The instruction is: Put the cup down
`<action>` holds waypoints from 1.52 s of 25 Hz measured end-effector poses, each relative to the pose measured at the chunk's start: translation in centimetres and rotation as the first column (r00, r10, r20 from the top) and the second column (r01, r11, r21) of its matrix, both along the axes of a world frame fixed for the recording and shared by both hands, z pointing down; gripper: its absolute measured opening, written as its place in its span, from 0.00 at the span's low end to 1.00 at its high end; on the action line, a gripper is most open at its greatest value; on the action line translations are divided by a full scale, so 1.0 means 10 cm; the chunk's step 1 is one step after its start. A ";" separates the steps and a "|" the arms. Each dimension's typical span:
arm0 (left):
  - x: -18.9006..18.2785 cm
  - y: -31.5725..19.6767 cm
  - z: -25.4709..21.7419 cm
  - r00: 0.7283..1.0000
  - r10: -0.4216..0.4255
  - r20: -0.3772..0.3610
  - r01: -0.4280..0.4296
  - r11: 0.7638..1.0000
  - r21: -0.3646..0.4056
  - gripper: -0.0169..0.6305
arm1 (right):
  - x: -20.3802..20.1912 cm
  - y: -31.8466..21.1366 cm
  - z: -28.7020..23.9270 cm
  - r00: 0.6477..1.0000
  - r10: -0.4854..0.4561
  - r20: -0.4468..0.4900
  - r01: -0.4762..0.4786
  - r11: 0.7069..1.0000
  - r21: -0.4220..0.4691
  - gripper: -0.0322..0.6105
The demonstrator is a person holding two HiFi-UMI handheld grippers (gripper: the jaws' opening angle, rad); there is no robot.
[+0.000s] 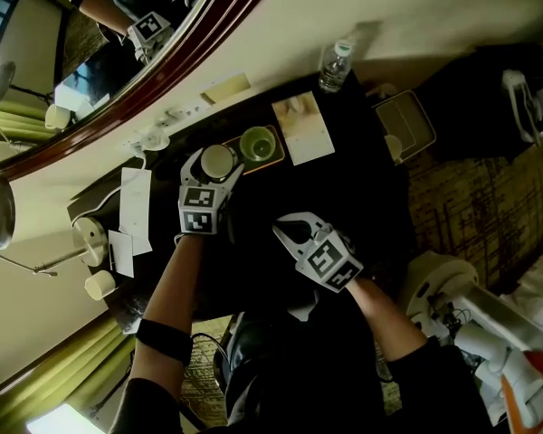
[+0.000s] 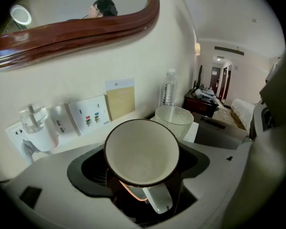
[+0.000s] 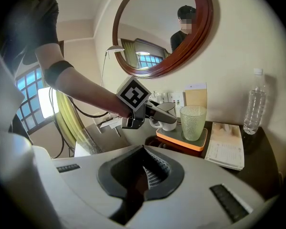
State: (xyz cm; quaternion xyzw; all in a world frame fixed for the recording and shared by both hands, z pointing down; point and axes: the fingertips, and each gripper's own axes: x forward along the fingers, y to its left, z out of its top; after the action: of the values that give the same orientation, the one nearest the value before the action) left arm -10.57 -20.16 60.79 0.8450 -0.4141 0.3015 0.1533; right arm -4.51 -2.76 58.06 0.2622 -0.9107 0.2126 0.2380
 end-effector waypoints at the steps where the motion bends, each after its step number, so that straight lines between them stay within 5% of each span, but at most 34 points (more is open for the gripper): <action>1: 0.01 0.00 0.01 1.000 0.004 -0.004 -0.004 1.000 0.000 0.64 | 0.01 0.00 0.00 1.000 0.003 -0.001 -0.003 1.000 -0.001 0.07; 26: -0.09 0.16 -0.07 1.000 0.001 0.004 -0.001 0.999 0.045 0.72 | 0.10 0.07 -0.08 1.000 0.023 -0.013 -0.023 1.000 0.014 0.07; 33: -0.33 0.49 -0.48 0.998 -0.056 0.005 0.055 0.996 0.069 0.72 | 0.15 0.06 -0.32 0.999 0.025 -0.027 -0.024 0.999 0.048 0.07; 38: -0.47 0.91 -0.86 0.996 -0.092 -0.019 0.093 0.991 0.099 0.55 | 0.25 0.09 -0.56 0.999 0.024 -0.045 -0.020 0.997 0.079 0.07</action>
State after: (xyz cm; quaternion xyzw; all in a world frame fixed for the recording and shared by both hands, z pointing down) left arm -15.28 -11.08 52.22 0.8338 -0.4662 0.2668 0.1278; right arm -2.06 -1.87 52.43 0.2861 -0.9097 0.1733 0.2463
